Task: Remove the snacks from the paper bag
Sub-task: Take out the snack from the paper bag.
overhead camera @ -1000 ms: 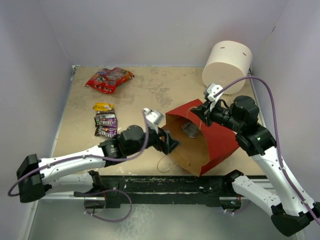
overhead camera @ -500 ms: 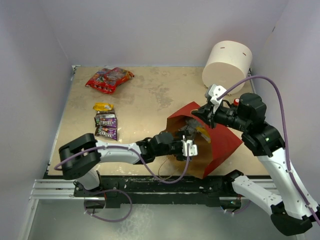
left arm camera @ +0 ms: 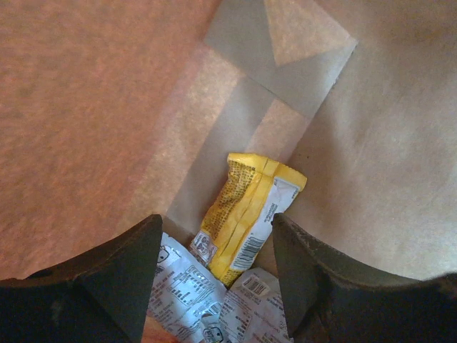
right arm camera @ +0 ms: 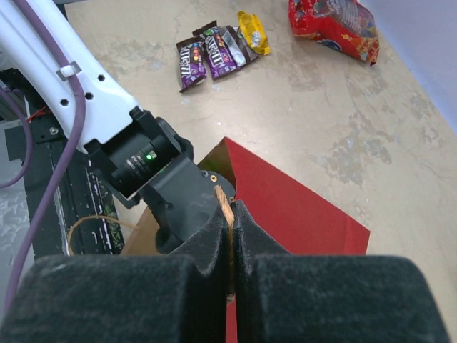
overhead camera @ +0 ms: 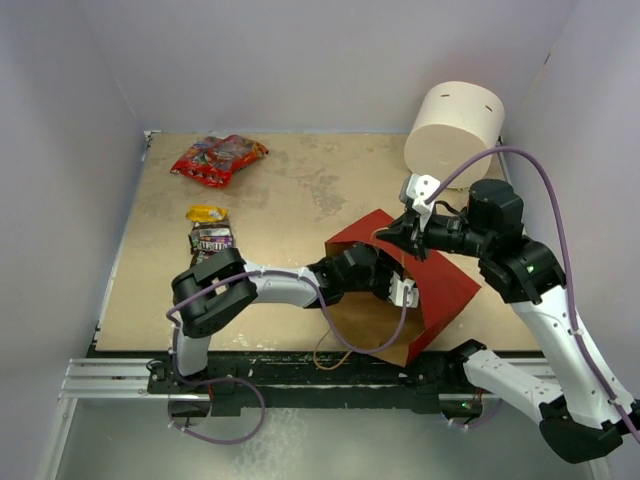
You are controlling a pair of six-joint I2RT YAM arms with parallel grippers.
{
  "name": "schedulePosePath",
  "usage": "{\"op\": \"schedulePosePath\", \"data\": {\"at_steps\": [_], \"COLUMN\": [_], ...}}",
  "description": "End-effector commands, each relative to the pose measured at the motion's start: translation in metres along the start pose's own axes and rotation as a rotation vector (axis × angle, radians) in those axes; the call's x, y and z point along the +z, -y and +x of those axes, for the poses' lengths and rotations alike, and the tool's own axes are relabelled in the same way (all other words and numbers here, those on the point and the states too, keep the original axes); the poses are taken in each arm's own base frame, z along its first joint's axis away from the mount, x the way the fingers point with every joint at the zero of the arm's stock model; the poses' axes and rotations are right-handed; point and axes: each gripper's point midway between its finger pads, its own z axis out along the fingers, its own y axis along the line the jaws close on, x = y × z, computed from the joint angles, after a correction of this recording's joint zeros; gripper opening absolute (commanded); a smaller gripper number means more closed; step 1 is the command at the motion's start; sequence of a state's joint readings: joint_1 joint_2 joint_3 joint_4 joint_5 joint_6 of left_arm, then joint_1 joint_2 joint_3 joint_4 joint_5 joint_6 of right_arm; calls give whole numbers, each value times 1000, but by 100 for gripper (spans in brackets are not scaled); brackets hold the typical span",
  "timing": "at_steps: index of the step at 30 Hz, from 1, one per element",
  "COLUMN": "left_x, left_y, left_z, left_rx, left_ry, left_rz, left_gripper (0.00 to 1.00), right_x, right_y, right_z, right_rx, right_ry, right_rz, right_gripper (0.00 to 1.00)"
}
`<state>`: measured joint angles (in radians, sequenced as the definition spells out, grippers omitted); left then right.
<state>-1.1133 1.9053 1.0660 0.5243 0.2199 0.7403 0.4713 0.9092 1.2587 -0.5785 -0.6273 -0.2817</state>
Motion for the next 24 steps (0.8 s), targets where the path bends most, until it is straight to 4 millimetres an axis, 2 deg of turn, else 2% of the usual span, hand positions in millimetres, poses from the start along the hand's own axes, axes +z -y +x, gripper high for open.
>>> {"op": "schedulePosePath", "data": {"at_steps": [1,7,12,19,24], "left_x": [15,34,47,66,68], "left_y": [-11,-14,-26,-20,-10], "left_z": [-3,23,28,51,65], "left_rx": [74,79,91,109,109], "left_ry": [7,-86,-113,-194,-243], "left_rz": [14,7,-41,-41,1], "left_gripper": [67,70,73,77,76], "right_x": [-3,0,2,1,0], "right_y": [-3,-4,-5,-5,-4], "right_z": [-22,-21,-23,-25,-24], "right_rx": [-44,-29,-29,-28,-29], "right_ry": [59,60,70,76,76], "right_rz": [-28,-38,-50,-49,-39], "right_gripper": [0,0,0,0,0]}}
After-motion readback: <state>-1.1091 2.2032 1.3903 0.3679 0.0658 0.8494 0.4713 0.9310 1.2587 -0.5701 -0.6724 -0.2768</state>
